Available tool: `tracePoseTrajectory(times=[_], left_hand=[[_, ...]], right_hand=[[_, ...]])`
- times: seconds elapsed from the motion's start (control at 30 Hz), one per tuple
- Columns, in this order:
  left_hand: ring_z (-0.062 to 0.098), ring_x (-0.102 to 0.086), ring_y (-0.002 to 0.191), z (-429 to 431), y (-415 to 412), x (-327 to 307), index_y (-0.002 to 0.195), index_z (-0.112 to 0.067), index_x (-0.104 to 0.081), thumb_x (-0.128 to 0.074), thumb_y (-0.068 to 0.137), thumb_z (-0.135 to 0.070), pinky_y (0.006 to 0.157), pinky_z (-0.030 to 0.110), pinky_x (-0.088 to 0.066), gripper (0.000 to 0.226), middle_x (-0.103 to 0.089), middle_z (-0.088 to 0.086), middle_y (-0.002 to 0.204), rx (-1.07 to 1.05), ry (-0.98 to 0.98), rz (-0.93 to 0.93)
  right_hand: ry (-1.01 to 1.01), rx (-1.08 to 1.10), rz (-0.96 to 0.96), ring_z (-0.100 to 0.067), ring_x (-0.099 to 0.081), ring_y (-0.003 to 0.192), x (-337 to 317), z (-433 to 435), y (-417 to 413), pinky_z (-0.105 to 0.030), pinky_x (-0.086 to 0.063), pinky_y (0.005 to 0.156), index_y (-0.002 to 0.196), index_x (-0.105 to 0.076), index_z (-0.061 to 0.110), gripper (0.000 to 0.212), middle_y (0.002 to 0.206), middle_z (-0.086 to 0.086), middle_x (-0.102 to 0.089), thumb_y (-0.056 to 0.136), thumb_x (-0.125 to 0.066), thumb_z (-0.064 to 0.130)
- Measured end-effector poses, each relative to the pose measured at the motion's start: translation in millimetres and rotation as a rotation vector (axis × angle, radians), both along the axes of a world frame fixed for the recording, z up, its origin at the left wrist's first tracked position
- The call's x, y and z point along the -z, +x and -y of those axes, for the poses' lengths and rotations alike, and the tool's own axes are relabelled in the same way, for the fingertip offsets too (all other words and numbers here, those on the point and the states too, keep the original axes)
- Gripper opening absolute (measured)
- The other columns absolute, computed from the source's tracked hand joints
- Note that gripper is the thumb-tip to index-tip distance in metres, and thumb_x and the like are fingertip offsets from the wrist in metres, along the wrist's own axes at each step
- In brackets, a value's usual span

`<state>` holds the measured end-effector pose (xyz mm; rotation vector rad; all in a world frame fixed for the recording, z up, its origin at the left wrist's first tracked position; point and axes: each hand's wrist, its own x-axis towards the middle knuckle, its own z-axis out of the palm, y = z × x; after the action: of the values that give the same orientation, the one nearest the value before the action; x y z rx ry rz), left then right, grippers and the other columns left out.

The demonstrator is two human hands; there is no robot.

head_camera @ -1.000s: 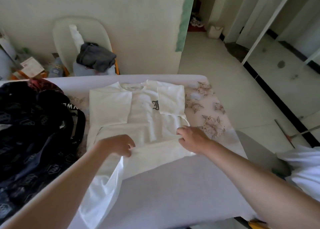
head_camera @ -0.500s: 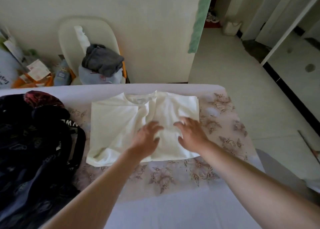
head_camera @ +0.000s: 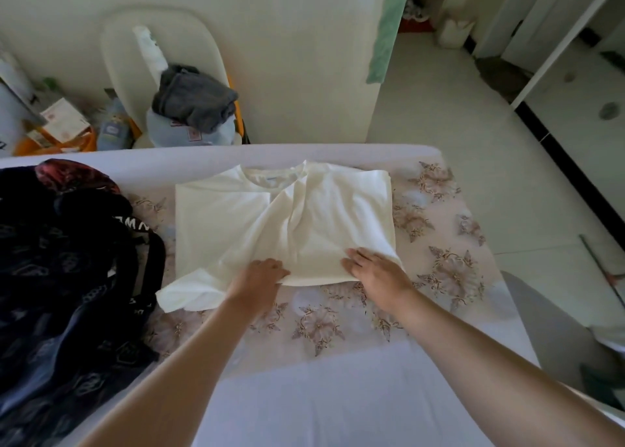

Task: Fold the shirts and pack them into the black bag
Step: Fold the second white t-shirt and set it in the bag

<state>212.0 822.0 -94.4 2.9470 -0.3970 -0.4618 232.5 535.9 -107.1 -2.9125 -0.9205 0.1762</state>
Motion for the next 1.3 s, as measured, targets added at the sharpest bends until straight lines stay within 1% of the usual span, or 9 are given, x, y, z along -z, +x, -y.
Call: tracePoseTrajectory(times=[0.1,0.23,0.37,0.53,0.73,0.83,1.0,1.17,1.3], left_hand=[[0.021,-0.058,0.115,18.4,-12.6,-25.2,0.126,-0.029,-0.065,-0.048,0.100,-0.033,0.094,0.031,-0.044,0.031,-0.064,-0.006,0.125,0.041,-0.020,-0.117],[0.015,-0.060,0.110,43.8,-52.1,-31.4,0.111,-0.026,-0.072,-0.061,0.091,-0.045,0.087,0.025,-0.042,0.030,-0.070,-0.007,0.113,0.073,-0.156,-0.447],[0.016,-0.059,0.112,56.4,-90.3,-24.1,0.112,-0.024,-0.071,-0.053,0.095,-0.036,0.089,0.027,-0.046,0.027,-0.068,-0.007,0.115,0.034,-0.234,-0.361],[0.027,-0.063,0.095,39.7,-96.8,-37.4,0.108,-0.025,-0.063,-0.053,0.094,-0.027,0.067,0.028,-0.042,0.018,-0.068,0.004,0.100,-0.213,-0.409,-0.140],[0.023,-0.053,0.074,-28.9,-27.3,-93.8,0.111,-0.021,-0.057,-0.049,0.096,-0.015,0.056,0.030,-0.033,0.018,-0.058,-0.001,0.085,-0.571,-0.538,0.296],[0.020,-0.057,0.086,-73.1,20.8,-115.8,0.128,-0.021,-0.049,-0.051,0.096,-0.012,0.070,0.034,-0.046,0.033,-0.057,0.000,0.114,-0.794,-0.696,0.481],[0.027,-0.043,0.130,-82.0,50.1,-87.6,0.142,-0.027,-0.044,-0.052,0.094,-0.015,0.099,0.045,-0.046,0.050,-0.040,0.003,0.146,-0.521,-0.317,0.349],[0.022,-0.010,0.150,-83.4,25.5,-10.4,0.156,-0.035,-0.009,-0.044,0.100,-0.045,0.113,0.050,-0.028,0.068,-0.005,-0.005,0.165,-0.297,0.080,-0.227],[0.025,-0.046,0.123,-84.7,26.8,2.0,0.133,-0.025,-0.048,-0.036,0.100,-0.035,0.098,0.042,-0.040,0.037,-0.049,0.004,0.136,-0.368,0.233,0.013]], right_hand=[[-0.154,0.004,-0.036,-0.023,-0.064,0.117,-16.9,17.4,-16.1,-0.041,-0.058,0.089,0.128,-0.065,0.018,0.039,0.141,-0.003,-0.058,0.092,-0.055,0.006],[-0.376,0.142,-0.244,-0.028,-0.068,0.090,-51.1,34.1,-45.2,-0.028,-0.049,0.070,0.107,-0.070,0.019,0.030,0.101,-0.005,-0.072,0.082,-0.053,0.020],[-0.341,0.237,-0.345,-0.029,-0.060,0.075,-66.7,23.9,-61.0,-0.030,-0.046,0.066,0.072,-0.059,0.016,0.026,0.079,-0.005,-0.066,0.082,-0.045,0.036],[-0.113,0.289,-0.381,-0.025,-0.059,0.117,-56.6,-17.4,-50.0,-0.033,-0.048,0.092,0.138,-0.052,0.025,0.044,0.136,0.000,-0.058,0.096,-0.043,0.019],[0.300,0.542,-0.600,-0.025,-0.058,0.121,-53.8,-74.2,-14.0,-0.033,-0.052,0.088,0.157,-0.012,0.031,0.072,0.148,0.001,-0.049,0.094,-0.045,0.019],[0.393,0.513,-0.553,-0.024,-0.059,0.116,-53.9,-88.3,10.5,-0.032,-0.051,0.087,0.156,-0.012,0.034,0.075,0.148,0.001,-0.047,0.093,-0.049,0.017],[0.189,0.381,-0.449,-0.033,-0.052,0.124,-38.7,-92.7,44.1,-0.041,-0.045,0.100,0.144,-0.040,0.020,0.055,0.137,-0.009,-0.052,0.090,-0.044,0.012],[0.046,0.332,-0.259,-0.031,-0.040,0.133,-13.0,-77.2,73.1,-0.042,-0.037,0.106,0.147,-0.038,0.019,0.061,0.146,-0.009,-0.040,0.088,-0.050,0.008],[-0.063,0.313,-0.170,-0.030,-0.042,0.132,-1.9,-61.1,99.0,-0.041,-0.036,0.103,0.148,-0.036,0.021,0.059,0.146,-0.007,-0.043,0.092,-0.052,0.013]])
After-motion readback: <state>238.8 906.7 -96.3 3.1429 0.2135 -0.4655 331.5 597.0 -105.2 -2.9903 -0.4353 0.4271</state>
